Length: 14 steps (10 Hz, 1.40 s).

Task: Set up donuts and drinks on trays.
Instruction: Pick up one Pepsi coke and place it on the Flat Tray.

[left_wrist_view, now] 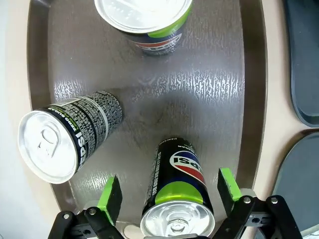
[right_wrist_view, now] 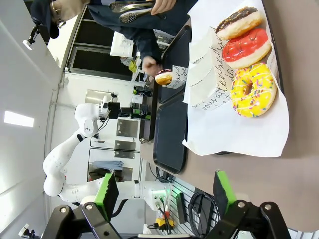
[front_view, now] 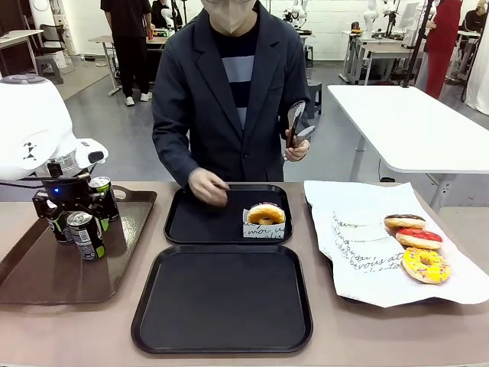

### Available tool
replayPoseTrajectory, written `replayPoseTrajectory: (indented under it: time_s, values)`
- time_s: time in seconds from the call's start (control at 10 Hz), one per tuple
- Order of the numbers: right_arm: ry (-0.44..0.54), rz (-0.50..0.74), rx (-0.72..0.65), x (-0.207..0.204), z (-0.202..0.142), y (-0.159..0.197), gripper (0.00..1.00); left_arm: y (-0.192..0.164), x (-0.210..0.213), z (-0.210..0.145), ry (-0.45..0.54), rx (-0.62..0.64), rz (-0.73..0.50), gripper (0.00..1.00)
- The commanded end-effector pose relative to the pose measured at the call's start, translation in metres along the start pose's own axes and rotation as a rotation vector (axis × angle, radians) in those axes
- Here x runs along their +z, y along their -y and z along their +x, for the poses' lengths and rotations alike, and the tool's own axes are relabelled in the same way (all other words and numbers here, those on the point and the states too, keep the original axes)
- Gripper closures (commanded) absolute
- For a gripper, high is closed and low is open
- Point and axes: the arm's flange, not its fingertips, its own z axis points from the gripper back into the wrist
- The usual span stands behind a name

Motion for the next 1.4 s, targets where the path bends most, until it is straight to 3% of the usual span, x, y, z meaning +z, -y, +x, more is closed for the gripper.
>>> replayPoseTrajectory:
  time_s: [0.0,0.3,0.4,0.5,0.6,0.8,0.9,1.1,1.3]
  values:
    - [0.005,0.01,0.015,0.001,0.0,0.0,0.0,0.001,-0.003,0.001,-0.005,0.005,-0.002,0.0]
    - [0.005,0.01,0.015,0.001,0.0,0.0,0.0,0.0,-0.004,0.0,-0.021,0.004,-0.025,0.0]
    - [0.005,0.01,0.015,0.001,0.0,0.0,0.0,0.0,-0.004,0.0,-0.023,0.004,-0.046,0.49]
    - [0.005,0.01,0.015,0.001,0.0,0.0,0.0,0.001,-0.004,0.0,-0.03,0.009,-0.049,0.57]
    - [0.005,0.01,0.015,0.001,0.0,0.0,0.0,0.001,-0.003,0.0,-0.039,0.011,-0.052,1.0]
    - [0.005,0.01,0.015,0.001,0.0,0.0,0.0,0.0,-0.002,0.0,-0.055,0.02,-0.056,1.0]
    - [0.005,0.01,0.015,0.001,0.0,0.0,0.0,0.0,-0.001,0.001,-0.067,0.025,-0.051,0.82]
    - [0.005,0.01,0.015,0.001,0.0,0.0,0.0,0.001,0.008,0.001,-0.055,0.018,-0.045,1.0]
    - [0.005,0.01,0.015,0.001,0.0,0.0,0.0,0.002,0.05,-0.004,-0.037,0.006,-0.069,1.0]
